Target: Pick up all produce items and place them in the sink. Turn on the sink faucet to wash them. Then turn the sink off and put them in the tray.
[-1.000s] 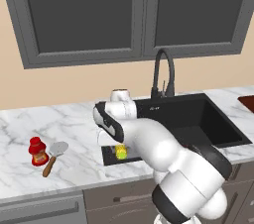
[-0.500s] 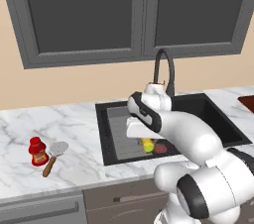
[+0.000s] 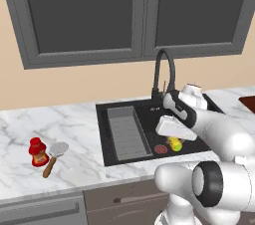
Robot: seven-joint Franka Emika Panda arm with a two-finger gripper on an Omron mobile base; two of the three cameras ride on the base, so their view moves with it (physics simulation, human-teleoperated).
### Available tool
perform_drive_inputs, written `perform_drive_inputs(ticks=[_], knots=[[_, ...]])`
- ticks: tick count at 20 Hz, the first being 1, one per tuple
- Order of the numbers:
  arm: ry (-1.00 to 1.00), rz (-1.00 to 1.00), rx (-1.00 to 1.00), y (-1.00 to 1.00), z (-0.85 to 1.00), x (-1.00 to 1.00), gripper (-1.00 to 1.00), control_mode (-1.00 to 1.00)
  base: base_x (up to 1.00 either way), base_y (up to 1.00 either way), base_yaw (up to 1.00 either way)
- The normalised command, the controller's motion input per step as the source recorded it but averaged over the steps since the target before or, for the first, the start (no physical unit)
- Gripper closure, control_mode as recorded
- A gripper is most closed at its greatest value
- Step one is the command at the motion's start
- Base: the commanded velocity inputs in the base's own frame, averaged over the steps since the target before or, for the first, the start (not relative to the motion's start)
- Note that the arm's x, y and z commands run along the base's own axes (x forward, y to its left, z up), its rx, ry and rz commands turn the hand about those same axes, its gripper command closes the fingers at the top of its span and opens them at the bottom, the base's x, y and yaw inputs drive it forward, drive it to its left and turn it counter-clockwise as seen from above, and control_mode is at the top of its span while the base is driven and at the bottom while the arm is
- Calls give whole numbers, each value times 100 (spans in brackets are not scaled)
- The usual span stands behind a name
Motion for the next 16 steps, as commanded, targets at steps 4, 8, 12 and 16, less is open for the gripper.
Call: perform_drive_inputs(ticks=[4,8,12,16], knots=[[0,0,14,-100,-3,16,100,-100,0,0,0],[0,1,14,-92,-12,37,100,-100,0,0,0],[0,0,7,-54,-13,41,100,-100,0,0,0],[1,0,4,-30,-6,68,100,-100,0,0,0]])
